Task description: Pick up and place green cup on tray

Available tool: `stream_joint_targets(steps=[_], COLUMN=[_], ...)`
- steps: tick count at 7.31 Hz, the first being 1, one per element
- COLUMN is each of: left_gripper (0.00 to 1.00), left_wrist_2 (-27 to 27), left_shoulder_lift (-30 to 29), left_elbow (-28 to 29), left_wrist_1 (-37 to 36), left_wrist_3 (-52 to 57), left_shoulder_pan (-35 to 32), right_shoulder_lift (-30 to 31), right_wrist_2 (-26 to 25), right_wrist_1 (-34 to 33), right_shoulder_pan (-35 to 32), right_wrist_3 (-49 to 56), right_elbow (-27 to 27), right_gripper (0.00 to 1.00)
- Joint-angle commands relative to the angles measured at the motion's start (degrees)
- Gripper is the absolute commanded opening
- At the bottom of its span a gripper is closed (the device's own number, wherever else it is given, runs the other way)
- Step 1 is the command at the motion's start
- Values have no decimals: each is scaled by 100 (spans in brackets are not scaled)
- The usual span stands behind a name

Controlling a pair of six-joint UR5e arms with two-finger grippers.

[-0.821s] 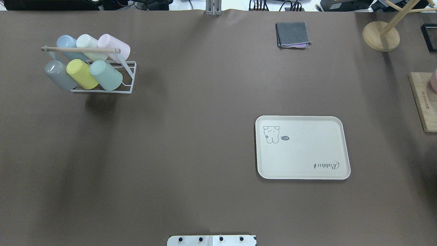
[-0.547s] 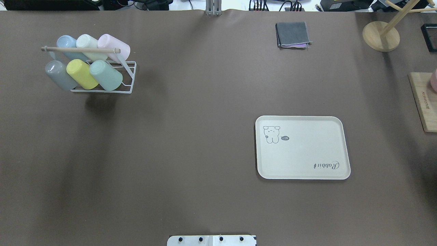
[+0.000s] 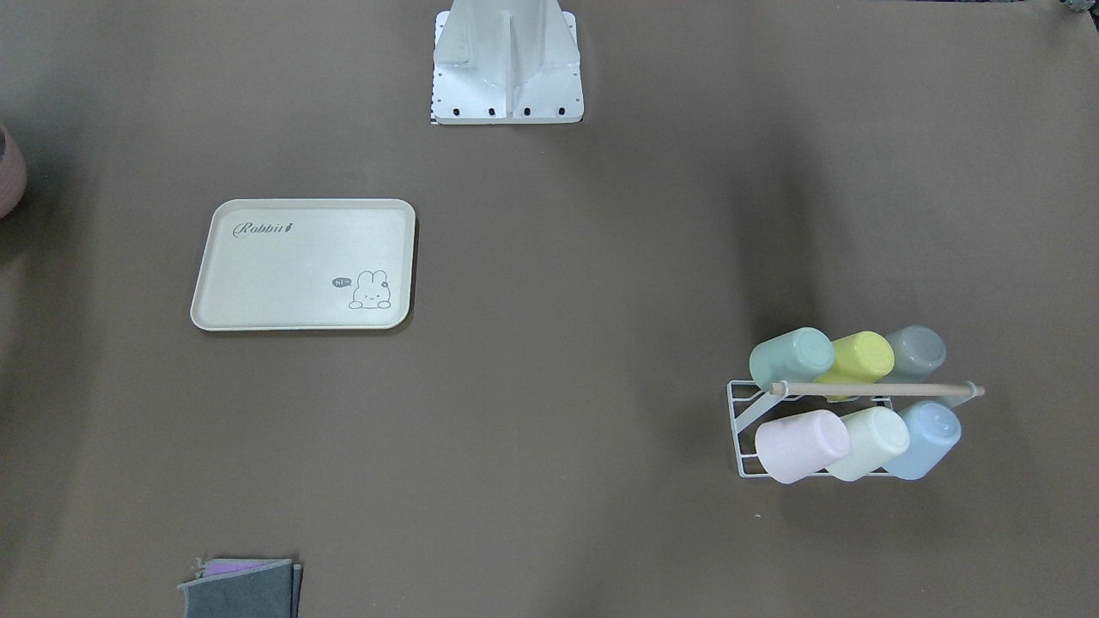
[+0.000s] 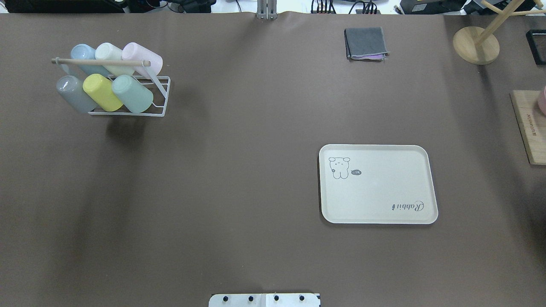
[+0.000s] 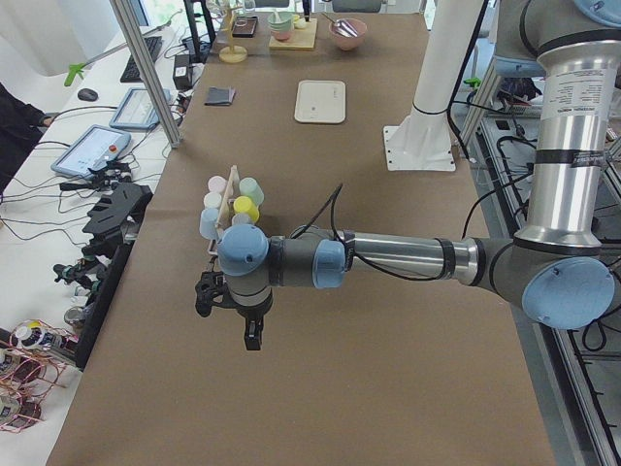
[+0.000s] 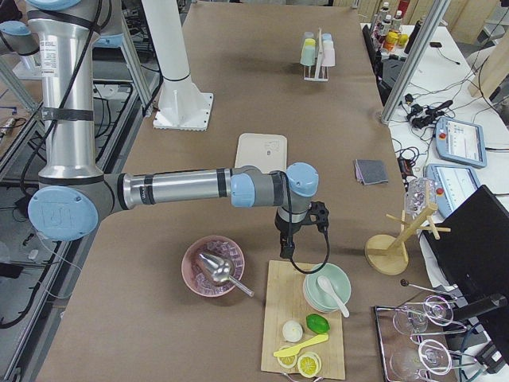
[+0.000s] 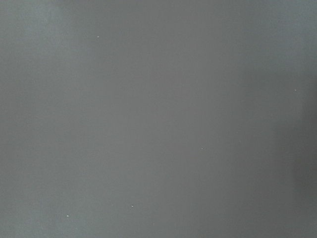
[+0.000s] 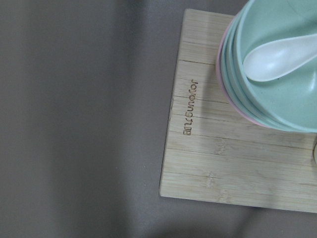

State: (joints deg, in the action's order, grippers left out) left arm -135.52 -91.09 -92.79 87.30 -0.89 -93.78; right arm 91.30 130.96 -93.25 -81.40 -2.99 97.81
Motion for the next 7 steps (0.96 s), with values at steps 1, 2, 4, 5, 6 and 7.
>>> stream_joint_targets(steps=[1, 2, 4, 5, 6, 7], left_gripper=[98, 98, 98, 98, 98, 98], left_wrist_2=[-9, -9, -9, -9, -9, -9], left_shoulder_lift=[12, 12, 12, 3, 3, 3], left_elbow=[-28, -11, -28, -20, -28, -46], left_wrist_1=[-2, -2, 7, 7, 7, 7], left_wrist_3=[1, 1, 10, 10, 10, 10], left_shoulder_pan=[0, 0, 0, 0, 0, 0], right_shoulder_lift=[-33, -34, -51, -34, 10, -7], right_wrist_2=[0, 9, 17, 52, 79, 70], right_wrist_1=[0, 0, 0, 0, 0, 0], right_shoulder_pan=[-25, -25, -16, -16, -25, -16], right_wrist_3=[-17, 18, 36, 44, 53, 45], right_elbow=[10, 10, 97, 98, 106, 98], right_gripper=[100, 100, 100, 100, 100, 100])
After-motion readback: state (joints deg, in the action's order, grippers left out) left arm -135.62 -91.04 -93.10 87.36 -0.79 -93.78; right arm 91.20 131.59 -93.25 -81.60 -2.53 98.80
